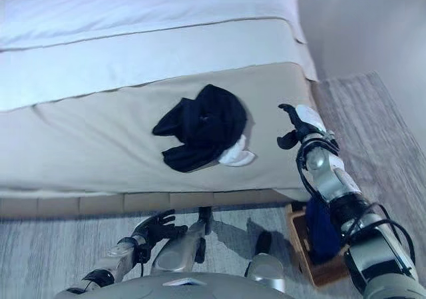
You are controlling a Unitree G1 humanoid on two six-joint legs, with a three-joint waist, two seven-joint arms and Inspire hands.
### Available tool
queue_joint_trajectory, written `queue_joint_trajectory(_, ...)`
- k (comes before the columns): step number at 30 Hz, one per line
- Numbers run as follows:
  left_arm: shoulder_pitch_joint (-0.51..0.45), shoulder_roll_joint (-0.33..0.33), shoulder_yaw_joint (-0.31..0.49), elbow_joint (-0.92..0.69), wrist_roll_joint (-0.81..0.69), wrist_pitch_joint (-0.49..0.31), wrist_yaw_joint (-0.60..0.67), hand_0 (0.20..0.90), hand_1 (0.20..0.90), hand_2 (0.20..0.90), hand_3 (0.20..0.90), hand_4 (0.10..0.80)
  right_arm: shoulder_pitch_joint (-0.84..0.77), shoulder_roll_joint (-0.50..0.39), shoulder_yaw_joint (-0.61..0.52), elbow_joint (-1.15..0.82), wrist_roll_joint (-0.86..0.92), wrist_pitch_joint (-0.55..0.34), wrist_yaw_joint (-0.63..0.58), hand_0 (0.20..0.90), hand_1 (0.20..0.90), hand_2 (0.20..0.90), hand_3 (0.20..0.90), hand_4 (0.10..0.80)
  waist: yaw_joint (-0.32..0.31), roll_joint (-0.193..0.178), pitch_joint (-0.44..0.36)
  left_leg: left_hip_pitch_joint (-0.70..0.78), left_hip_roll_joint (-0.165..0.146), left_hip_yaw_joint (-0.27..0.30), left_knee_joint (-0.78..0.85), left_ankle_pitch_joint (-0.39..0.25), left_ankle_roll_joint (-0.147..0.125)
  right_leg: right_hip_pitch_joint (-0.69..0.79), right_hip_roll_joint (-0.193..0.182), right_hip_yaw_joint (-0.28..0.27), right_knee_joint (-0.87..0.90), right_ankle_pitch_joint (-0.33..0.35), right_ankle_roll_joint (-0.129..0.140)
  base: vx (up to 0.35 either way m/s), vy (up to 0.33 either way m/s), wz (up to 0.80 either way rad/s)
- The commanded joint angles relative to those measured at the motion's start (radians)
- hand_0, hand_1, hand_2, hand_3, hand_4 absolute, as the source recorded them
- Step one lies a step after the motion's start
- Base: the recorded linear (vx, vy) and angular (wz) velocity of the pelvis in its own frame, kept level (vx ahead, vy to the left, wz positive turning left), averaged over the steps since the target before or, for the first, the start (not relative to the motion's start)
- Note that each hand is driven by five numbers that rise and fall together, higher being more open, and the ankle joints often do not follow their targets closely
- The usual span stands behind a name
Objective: Pick up the clothes from the bed and place them into the basket
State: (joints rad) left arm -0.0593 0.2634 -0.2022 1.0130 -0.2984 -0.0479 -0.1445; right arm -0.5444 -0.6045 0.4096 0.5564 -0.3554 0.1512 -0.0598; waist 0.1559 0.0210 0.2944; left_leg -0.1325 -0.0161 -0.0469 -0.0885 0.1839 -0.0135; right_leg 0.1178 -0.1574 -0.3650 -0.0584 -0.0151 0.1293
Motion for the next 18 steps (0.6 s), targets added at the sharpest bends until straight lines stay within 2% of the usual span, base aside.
queue_joint_trajectory(1,-0.021,0.096,-0.041,0.026,-0.019,-0.015,0.014,0.9,0.9,0.9,0.9,0.8,-0.229,0.005,0.054,0.051,-0.039,-0.03,-0.104,0.9,0.9,0.9,0.9,0.8,0.101,-0.043,0.032,0.028,-0.027,0.007,0.123,-0.186,0.037,-0.146,-0.023,-0.017,0.193,0.002,-0.059,0.0,0.003,0.47)
queue_joint_trajectory(6,-0.053,0.14,-0.037,0.026,-0.056,-0.012,0.022,0.9,0.9,0.9,0.9,0.8,-0.418,0.06,0.114,0.184,-0.041,0.018,-0.132,0.9,0.9,0.9,0.9,0.8,0.186,-0.052,0.09,-0.034,-0.032,-0.048,0.125,-0.165,0.042,-0.166,-0.041,-0.067,0.224,0.02,-0.053,0.011,0.002,0.53)
queue_joint_trajectory(8,-0.061,0.147,-0.028,0.032,-0.06,-0.021,0.012,0.9,0.9,0.9,0.9,0.8,-0.468,0.083,0.127,0.278,-0.045,0.051,-0.094,0.9,0.9,0.9,0.9,0.8,0.22,-0.06,0.1,-0.038,-0.03,-0.066,0.11,-0.174,0.035,-0.161,-0.04,-0.072,0.225,0.001,-0.044,0.07,-0.063,0.43)
queue_joint_trajectory(9,-0.062,0.155,-0.027,0.035,-0.059,-0.037,-0.001,0.9,0.9,0.9,0.9,0.8,-0.501,0.096,0.139,0.393,-0.014,0.133,-0.021,0.9,0.9,0.9,0.9,0.8,0.253,-0.062,0.106,-0.058,-0.029,-0.084,0.099,-0.163,0.033,-0.165,-0.04,-0.092,0.219,-0.008,-0.046,0.005,-0.047,0.43)
queue_joint_trajectory(12,-0.057,0.165,-0.017,0.034,-0.047,-0.052,-0.017,0.9,0.9,0.9,0.9,0.8,-0.508,0.113,0.143,0.57,0.066,0.211,0.1,0.9,0.9,0.9,0.9,0.8,0.304,-0.067,0.115,-0.071,-0.025,-0.124,0.08,-0.15,0.032,-0.163,-0.041,-0.127,0.225,-0.023,-0.049,0.056,-0.055,0.38)
queue_joint_trajectory(15,-0.055,0.165,-0.01,0.042,-0.035,-0.068,-0.033,0.9,0.9,0.9,0.9,0.8,-0.515,0.121,0.125,0.658,0.01,0.312,0.179,0.9,0.9,0.9,0.9,0.8,0.333,-0.067,0.117,-0.077,-0.023,-0.149,0.073,-0.141,0.028,-0.156,-0.04,-0.148,0.232,-0.043,-0.057,0.085,-0.04,0.4)
queue_joint_trajectory(17,-0.054,0.166,-0.005,0.018,-0.008,-0.069,-0.048,0.9,0.9,0.9,0.9,0.8,-0.51,0.109,0.14,0.731,-0.039,0.368,0.272,0.9,0.9,0.9,0.9,0.8,0.362,-0.065,0.121,-0.09,-0.024,-0.173,0.069,-0.132,0.025,-0.15,-0.04,-0.173,0.233,-0.051,-0.058,0.076,-0.061,0.28)
queue_joint_trajectory(18,-0.055,0.169,-0.01,0.003,-0.006,-0.063,-0.049,0.9,0.9,0.9,0.9,0.8,-0.507,0.106,0.14,0.747,-0.036,0.383,0.289,0.754,0.754,0.754,0.73,0.63,0.37,-0.064,0.122,-0.096,-0.025,-0.181,0.067,-0.127,0.023,-0.149,-0.039,-0.182,0.233,-0.053,-0.057,0.059,-0.071,0.37)
